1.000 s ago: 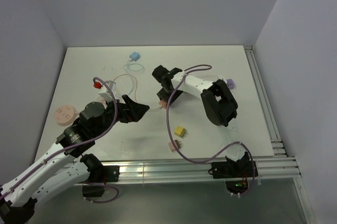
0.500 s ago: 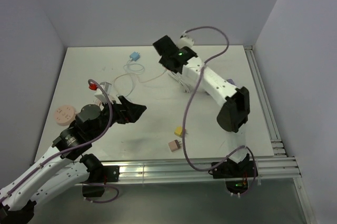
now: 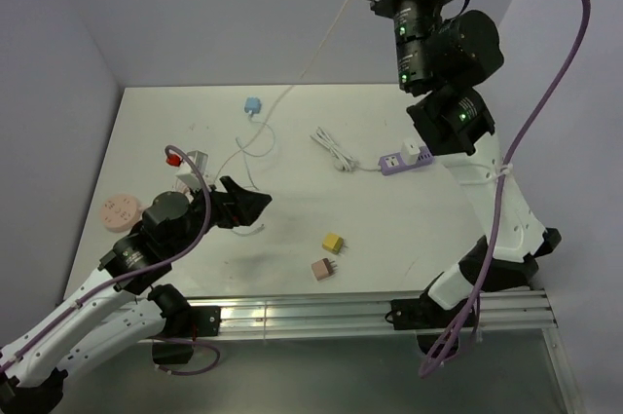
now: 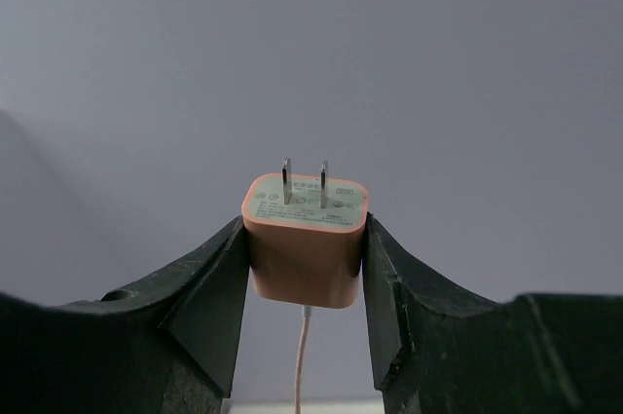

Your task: Insert the plug

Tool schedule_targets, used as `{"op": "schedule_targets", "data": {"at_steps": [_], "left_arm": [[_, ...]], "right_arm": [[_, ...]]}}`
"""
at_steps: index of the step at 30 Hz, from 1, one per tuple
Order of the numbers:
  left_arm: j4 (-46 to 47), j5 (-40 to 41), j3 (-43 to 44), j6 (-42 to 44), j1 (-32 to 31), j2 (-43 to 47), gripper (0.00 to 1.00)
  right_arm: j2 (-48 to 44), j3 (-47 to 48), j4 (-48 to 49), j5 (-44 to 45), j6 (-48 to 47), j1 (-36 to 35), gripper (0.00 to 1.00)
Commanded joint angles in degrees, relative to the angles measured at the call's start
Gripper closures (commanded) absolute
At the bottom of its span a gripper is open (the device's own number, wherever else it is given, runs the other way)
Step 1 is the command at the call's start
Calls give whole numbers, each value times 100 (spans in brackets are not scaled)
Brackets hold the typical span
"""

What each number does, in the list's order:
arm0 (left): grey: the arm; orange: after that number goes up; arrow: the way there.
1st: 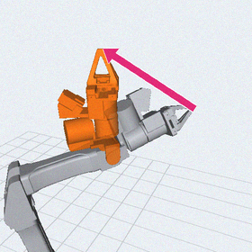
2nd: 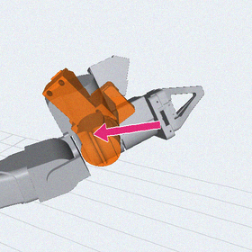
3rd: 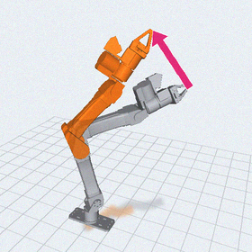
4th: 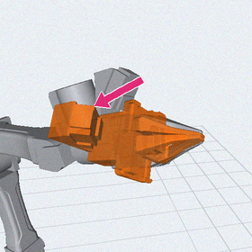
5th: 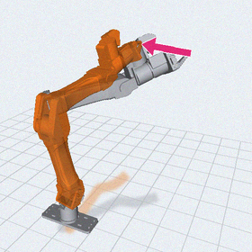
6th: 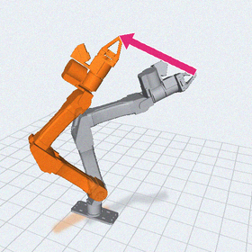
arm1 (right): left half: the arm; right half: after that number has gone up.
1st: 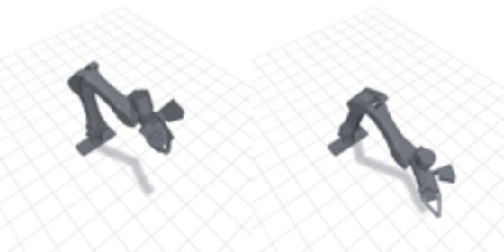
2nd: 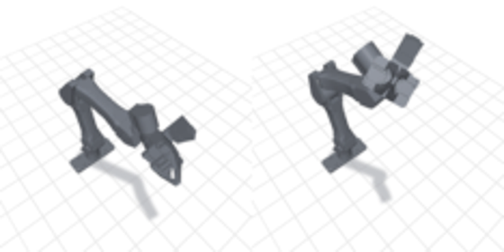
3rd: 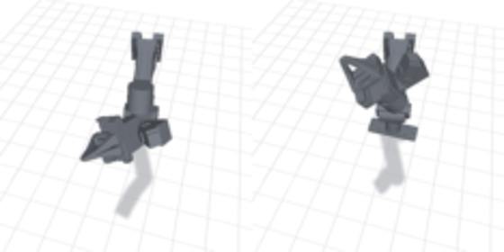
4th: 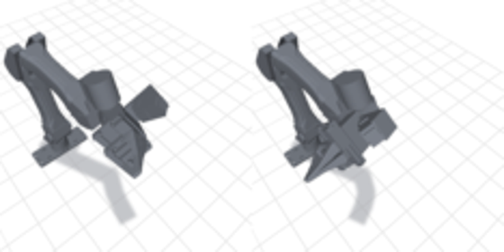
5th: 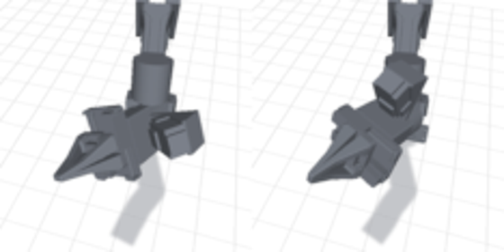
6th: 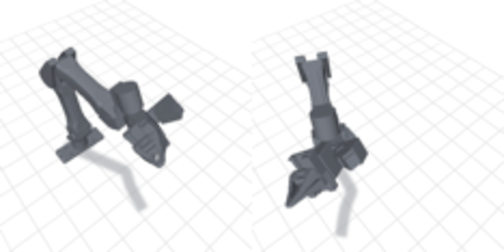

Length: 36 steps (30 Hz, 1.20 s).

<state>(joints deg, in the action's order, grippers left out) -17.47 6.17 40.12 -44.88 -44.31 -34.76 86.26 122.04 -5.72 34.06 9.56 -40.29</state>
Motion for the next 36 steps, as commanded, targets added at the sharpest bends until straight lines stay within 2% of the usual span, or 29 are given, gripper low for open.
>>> {"op": "schedule_targets", "data": {"at_steps": [1, 6, 9, 13, 18, 21, 24, 28, 31, 34, 36], "left_arm": [[130, 164, -13, -82, 19, 57, 5], [16, 323, 13, -82, 19, 75, 5], [-89, 446, 92, -73, 19, 127, 5], [-159, 621, 137, -117, 19, 163, 5], [-317, 981, 259, -293, 19, -39, 4], [-301, 1227, 242, -389, 11, -250, 3], [137, 1124, 119, -337, 19, -792, 3], [498, 1087, 416, -407, 46, -1874, 7], [1164, 957, 523, -390, 151, -2665, 8], [1430, 465, 812, -512, 615, -3491, 13], [1405, 455, 997, -548, 915, -3965, 14]], "right_arm": [[540, 618, 1307, -1145, -1368, -180, 100], [1602, 2592, 1625, -1657, -1800, -268, 100], [1763, 2711, 2878, -1718, -2090, -277, 100], [1842, 2790, 3750, -1728, -2055, -260, 100], [2035, 2939, 4595, -1911, -1976, -242, 100], [2045, 3107, 4702, -1895, -2107, -233, 100], [1632, 2466, 5114, -2035, -2152, -233, 100], [1815, 2939, 4799, -2176, -2055, -225, 100], [1597, 2590, 4869, -2132, -1889, -216, 100], [1429, 2439, 4712, -2185, -1896, -189, 100], [1341, 2316, 4554, -2150, -1932, -181, 100]]}}
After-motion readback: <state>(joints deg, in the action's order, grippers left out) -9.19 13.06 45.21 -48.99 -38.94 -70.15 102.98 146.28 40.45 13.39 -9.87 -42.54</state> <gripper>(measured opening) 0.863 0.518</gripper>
